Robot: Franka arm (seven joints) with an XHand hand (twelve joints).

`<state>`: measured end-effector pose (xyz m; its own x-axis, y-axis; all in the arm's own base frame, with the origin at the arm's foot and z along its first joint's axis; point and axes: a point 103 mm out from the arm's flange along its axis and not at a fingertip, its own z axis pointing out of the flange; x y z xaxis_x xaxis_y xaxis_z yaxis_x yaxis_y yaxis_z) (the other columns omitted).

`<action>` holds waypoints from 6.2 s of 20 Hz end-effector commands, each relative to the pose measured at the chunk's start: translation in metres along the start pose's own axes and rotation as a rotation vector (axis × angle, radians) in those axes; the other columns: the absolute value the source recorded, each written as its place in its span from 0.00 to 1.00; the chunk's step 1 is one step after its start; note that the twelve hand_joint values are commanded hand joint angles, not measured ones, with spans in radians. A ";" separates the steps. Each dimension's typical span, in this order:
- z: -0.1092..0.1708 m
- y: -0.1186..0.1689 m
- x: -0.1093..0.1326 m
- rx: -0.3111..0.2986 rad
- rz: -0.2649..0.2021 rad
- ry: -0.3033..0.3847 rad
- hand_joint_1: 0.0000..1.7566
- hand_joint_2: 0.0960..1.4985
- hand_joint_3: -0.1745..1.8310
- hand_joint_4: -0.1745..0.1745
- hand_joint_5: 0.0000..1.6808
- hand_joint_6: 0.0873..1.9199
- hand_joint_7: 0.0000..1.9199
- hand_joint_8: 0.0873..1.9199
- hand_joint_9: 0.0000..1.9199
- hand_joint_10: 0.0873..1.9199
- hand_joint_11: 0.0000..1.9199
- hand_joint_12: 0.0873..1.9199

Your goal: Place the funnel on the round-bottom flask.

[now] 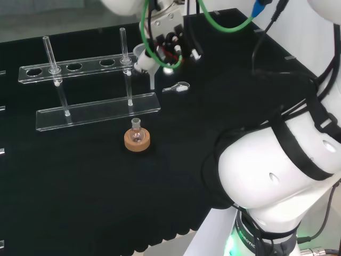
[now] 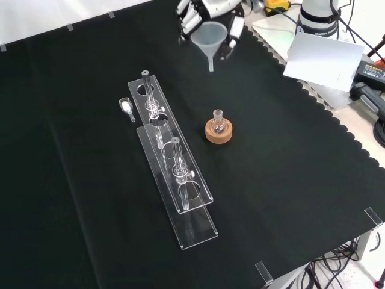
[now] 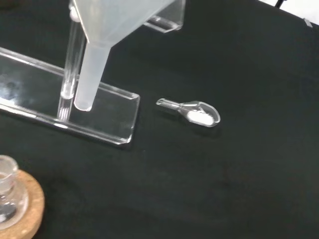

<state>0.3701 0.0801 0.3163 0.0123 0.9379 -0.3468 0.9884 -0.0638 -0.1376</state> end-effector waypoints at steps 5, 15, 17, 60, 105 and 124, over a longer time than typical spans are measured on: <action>0.030 0.001 0.053 -0.013 -0.033 0.021 0.45 0.54 0.32 0.37 0.49 0.34 0.50 0.36 0.66 0.16 0.43 0.55; 0.049 0.004 0.067 -0.035 -0.065 0.015 0.45 0.54 0.33 0.35 0.49 0.34 0.50 0.37 0.66 0.16 0.43 0.55; 0.052 0.005 0.070 -0.035 -0.066 0.017 0.45 0.54 0.33 0.35 0.49 0.34 0.50 0.37 0.66 0.16 0.43 0.54; 0.094 0.025 0.052 -0.043 -0.073 0.058 0.45 0.55 0.34 0.30 0.48 0.35 0.49 0.38 0.66 0.16 0.44 0.54; 0.105 0.028 0.075 -0.017 -0.127 0.143 0.44 0.56 0.34 0.28 0.48 0.36 0.49 0.38 0.66 0.16 0.45 0.53; 0.116 0.033 0.078 0.001 -0.125 0.157 0.44 0.55 0.34 0.25 0.45 0.37 0.46 0.39 0.64 0.16 0.44 0.53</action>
<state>0.3854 0.1126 0.1775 -0.0964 0.9794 -0.1774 0.9832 0.0660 -0.1700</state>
